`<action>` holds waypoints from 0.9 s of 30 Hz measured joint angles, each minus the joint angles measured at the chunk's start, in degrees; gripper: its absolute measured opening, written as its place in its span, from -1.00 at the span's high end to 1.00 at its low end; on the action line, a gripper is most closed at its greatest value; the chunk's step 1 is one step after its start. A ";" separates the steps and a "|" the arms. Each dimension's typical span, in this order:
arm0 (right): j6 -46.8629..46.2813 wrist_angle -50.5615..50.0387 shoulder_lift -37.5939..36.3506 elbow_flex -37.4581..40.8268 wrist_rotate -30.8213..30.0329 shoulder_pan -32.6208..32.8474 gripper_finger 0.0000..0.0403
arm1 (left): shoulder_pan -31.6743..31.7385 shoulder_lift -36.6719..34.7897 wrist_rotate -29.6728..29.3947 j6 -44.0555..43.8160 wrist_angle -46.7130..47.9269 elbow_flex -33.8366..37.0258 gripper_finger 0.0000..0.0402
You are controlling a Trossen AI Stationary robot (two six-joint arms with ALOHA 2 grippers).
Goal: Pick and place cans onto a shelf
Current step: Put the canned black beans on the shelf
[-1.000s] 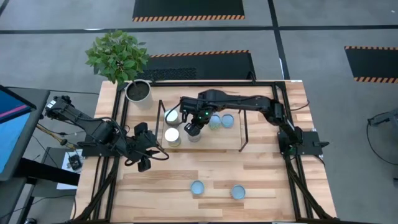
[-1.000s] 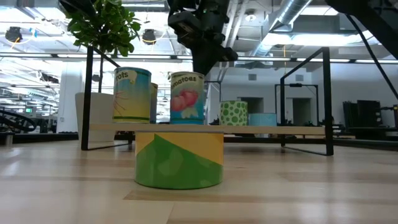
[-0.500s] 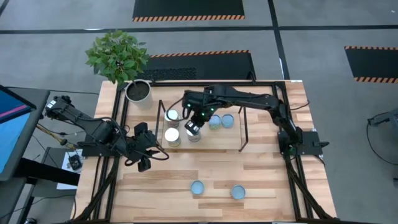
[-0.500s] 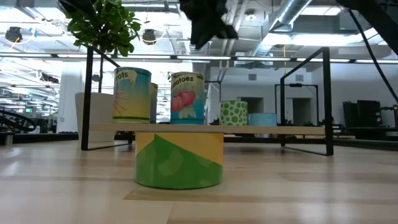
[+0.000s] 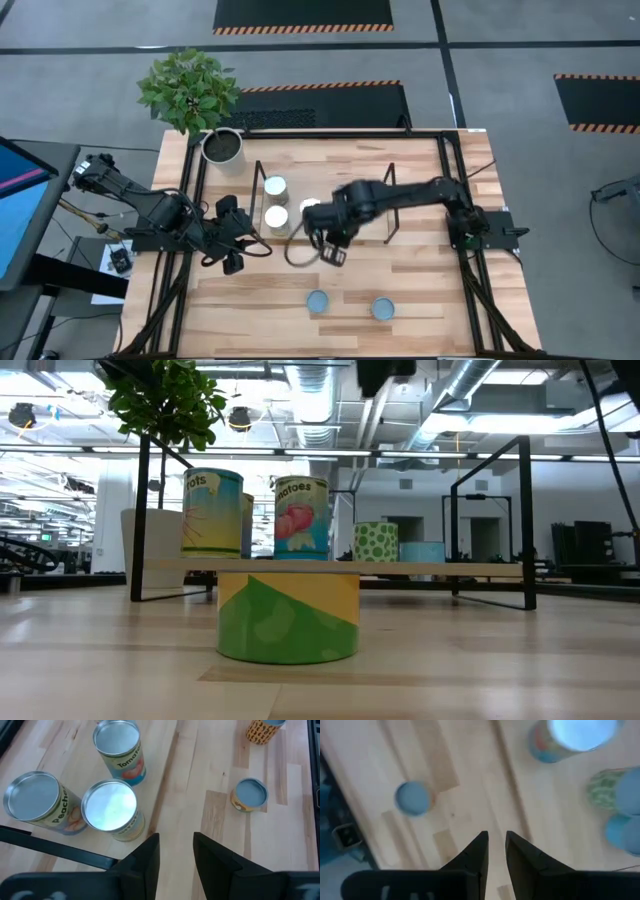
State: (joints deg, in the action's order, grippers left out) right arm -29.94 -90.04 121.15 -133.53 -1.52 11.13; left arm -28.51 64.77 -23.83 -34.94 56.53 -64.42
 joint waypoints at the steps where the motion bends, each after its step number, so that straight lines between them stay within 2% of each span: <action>1: -0.06 0.03 -0.10 -0.02 -0.01 0.99 0.55 | 0.00 0.00 0.02 0.00 0.00 0.00 0.48; 9: -6.74 0.06 -0.11 -0.04 -1.67 8.61 0.55 | 0.00 0.00 -0.07 4.78 -1.57 0.00 0.48; 17: -30.21 0.19 -0.38 -0.04 -7.89 18.17 0.55 | 0.00 0.61 -0.16 11.47 -11.87 0.00 0.48; 22: -41.03 0.46 -0.52 0.38 -16.55 23.22 0.55 | 0.00 3.95 2.69 13.44 -15.77 -0.02 0.48; 27: -48.05 0.25 -2.03 8.66 -17.31 26.78 0.55 | 0.00 10.01 7.18 10.83 -18.19 -0.02 0.48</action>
State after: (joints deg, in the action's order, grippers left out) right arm -77.98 -89.79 119.12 -124.87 -18.83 37.91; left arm -28.51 74.78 -16.66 -24.11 38.34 -64.45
